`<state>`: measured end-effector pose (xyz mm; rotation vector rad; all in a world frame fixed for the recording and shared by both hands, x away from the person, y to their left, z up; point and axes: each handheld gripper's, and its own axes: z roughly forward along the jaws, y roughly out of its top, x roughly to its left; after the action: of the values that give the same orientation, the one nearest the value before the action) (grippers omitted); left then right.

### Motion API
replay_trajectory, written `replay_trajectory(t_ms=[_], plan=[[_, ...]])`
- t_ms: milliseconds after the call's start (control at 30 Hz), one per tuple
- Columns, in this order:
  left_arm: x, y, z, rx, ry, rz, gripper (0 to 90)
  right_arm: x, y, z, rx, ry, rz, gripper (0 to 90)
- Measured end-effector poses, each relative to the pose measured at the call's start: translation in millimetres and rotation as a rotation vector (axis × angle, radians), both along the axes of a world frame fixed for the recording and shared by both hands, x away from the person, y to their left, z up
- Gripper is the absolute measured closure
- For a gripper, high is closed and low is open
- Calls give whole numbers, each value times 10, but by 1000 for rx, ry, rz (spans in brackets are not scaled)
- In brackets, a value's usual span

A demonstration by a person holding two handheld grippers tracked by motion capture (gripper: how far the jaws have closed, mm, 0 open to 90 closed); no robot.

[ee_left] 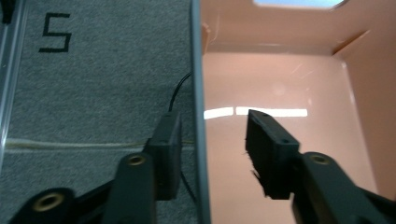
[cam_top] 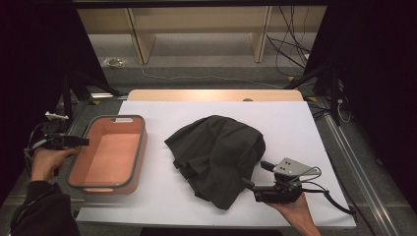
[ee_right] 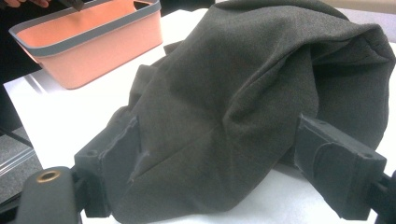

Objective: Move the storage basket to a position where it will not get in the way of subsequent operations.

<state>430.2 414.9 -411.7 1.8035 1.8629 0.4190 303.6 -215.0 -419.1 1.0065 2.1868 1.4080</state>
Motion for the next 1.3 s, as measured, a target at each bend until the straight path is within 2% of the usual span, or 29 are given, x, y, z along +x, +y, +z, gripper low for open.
replay_trajectory(t_ms=[300, 500, 767, 900, 967, 1200, 1300], plan=[[8, 12, -61, 6, 49, 2, 718, 1, 1, -1, -1, 0, 1, 171], [8, 5, -65, 18, 52, 11, 820, 0, 1, -1, 0, 0, 3, 171], [17, -43, -50, 37, 57, 37, 840, 2, 4, -1, 1, 3, 5, 172], [42, -68, -49, -4, 44, 30, 839, 6, 6, -5, -2, 5, 8, 172], [64, -94, -58, -3, 47, 34, 840, 8, 9, -8, -2, 10, 8, 172], [78, -89, -70, -39, 35, 51, 838, 7, 10, -10, -3, 10, 11, 172], [97, -112, -75, -39, 28, 52, 837, 8, 9, -9, -6, 14, 12, 172]])
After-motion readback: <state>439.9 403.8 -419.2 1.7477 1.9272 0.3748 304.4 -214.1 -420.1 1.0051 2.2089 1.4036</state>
